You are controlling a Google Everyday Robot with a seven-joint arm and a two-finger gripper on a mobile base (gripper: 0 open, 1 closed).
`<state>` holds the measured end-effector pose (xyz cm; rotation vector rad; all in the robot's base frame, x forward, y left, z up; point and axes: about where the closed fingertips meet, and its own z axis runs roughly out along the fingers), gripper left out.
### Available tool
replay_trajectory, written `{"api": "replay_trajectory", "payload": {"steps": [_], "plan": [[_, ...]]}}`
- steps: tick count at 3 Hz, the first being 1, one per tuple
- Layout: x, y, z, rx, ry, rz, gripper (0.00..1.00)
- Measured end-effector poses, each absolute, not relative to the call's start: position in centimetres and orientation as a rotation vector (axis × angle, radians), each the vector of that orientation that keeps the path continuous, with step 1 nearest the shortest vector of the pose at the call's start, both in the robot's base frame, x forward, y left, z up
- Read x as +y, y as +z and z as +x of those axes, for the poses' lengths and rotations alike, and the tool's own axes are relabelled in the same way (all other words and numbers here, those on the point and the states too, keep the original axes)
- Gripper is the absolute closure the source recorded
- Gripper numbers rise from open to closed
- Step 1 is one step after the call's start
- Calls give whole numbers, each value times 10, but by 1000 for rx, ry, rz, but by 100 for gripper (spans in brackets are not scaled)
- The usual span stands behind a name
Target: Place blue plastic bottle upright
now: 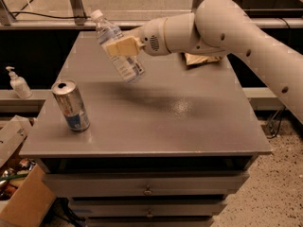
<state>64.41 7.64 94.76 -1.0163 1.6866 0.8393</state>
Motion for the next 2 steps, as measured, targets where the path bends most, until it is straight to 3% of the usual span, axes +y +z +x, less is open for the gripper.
{"api": "replay_trajectory", "payload": {"steps": [2], "plan": [[84, 947, 641, 1648, 857, -1029, 100]]}}
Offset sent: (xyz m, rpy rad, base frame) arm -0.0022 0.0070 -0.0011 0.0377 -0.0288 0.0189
